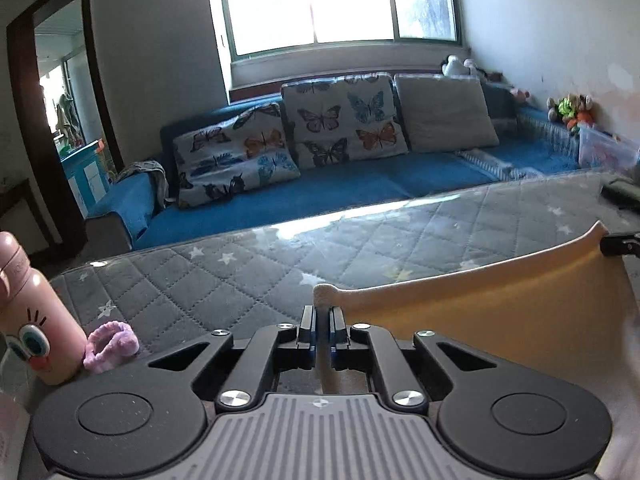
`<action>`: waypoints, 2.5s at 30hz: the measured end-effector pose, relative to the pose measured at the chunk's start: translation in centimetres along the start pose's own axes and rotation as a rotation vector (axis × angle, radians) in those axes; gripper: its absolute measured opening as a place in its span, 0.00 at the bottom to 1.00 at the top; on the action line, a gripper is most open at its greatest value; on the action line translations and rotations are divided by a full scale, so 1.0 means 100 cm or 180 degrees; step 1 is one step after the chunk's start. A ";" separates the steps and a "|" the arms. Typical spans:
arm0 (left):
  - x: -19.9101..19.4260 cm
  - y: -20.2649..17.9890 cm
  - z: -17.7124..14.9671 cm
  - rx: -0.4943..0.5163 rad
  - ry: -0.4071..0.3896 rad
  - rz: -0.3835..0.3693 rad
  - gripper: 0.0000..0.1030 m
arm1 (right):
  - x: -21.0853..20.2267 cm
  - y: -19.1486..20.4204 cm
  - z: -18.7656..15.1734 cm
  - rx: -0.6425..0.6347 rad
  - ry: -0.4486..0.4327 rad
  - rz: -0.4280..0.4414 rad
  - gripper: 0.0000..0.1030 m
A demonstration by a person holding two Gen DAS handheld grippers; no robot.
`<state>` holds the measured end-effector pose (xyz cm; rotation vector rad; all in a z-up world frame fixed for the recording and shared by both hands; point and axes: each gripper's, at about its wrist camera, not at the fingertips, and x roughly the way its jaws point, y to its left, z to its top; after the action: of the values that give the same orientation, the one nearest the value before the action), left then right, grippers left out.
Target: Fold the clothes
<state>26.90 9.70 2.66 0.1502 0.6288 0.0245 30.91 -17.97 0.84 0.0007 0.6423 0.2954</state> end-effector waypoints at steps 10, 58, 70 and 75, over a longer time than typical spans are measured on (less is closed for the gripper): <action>-0.004 0.011 -0.024 -0.0054 0.0194 0.0102 0.21 | -0.003 0.000 -0.011 -0.0163 0.0236 0.0052 0.10; -0.114 0.013 -0.080 -0.0116 0.0305 -0.0602 0.36 | -0.085 0.042 -0.068 -0.0616 0.0371 0.0319 0.22; -0.077 0.007 -0.092 -0.0047 0.0559 -0.0600 0.27 | -0.047 0.045 -0.072 -0.0580 0.0511 0.0345 0.16; -0.078 -0.001 -0.082 -0.0037 0.0470 -0.0653 0.27 | -0.047 0.050 -0.063 -0.0636 0.0412 0.0354 0.16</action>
<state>15.74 10.12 0.67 0.0723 0.7890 -0.1599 22.28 -15.03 -1.00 -0.1759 0.7403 0.4689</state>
